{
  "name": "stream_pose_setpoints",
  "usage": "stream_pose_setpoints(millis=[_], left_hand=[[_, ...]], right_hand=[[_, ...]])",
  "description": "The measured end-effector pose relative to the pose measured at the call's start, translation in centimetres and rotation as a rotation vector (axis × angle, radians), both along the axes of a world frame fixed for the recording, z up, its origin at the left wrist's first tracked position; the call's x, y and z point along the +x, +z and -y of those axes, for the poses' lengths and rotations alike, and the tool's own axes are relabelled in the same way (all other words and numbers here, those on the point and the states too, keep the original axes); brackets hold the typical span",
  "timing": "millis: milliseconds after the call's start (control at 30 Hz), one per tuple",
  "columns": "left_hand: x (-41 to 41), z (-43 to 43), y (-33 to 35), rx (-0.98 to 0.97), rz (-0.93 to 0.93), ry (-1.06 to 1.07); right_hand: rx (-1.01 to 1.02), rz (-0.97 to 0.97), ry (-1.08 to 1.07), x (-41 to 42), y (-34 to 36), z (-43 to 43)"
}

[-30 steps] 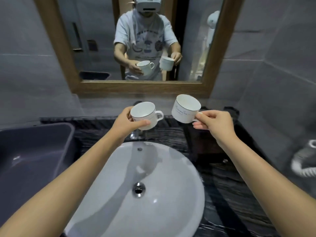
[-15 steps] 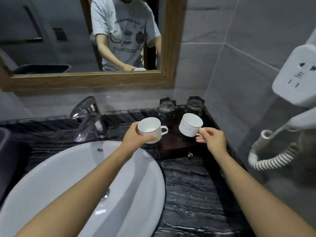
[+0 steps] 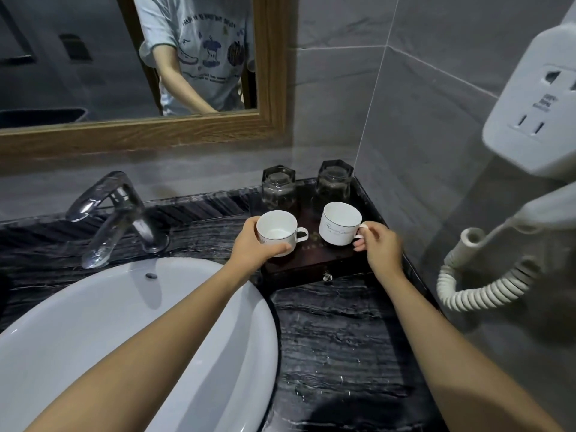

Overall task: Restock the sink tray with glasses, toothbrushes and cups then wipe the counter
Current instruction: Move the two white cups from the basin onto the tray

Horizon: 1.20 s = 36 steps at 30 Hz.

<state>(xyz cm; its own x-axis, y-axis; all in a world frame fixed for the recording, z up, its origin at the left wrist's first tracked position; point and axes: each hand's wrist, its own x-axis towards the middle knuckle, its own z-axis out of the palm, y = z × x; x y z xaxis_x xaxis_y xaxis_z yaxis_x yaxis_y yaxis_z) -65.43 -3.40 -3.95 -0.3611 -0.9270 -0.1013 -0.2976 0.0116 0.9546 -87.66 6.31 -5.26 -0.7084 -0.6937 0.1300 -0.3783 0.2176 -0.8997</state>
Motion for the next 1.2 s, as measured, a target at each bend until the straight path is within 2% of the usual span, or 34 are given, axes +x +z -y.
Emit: stream_pose_setpoints(millis=[267, 500, 633, 733, 833, 1000, 1200], left_hand=[[-1.4, 0.3, -0.2, -0.025, 0.025, 0.022], [-2.2, 0.5, -0.3, -0.064, 0.032, 0.035], [-2.5, 0.7, -0.7, -0.139, 0.054, 0.054], [-2.8, 0.9, -0.9, -0.192, 0.08, 0.062], [-2.9, 0.7, -0.8, -0.209, 0.074, 0.069], [-2.9, 0.7, -1.1, -0.183, 0.055, 0.103], [-2.9, 0.8, -1.4, -0.176, 0.053, 0.093]], right_hand=[[0.008, -0.097, -0.061, -1.0, 0.1, 1.5], [0.097, -0.07, -0.173, -1.1, -0.2, 2.8], [0.007, -0.12, -0.226, 2.3, 0.0, 1.9], [0.016, -0.103, -0.201, 3.9, -0.1, 2.3], [0.064, -0.069, -0.243, 4.3, 0.7, 3.2], [0.032, -0.003, -0.327, 5.1, 0.7, 3.7], [0.039, -0.053, -0.335, 5.4, 0.0, 4.4]])
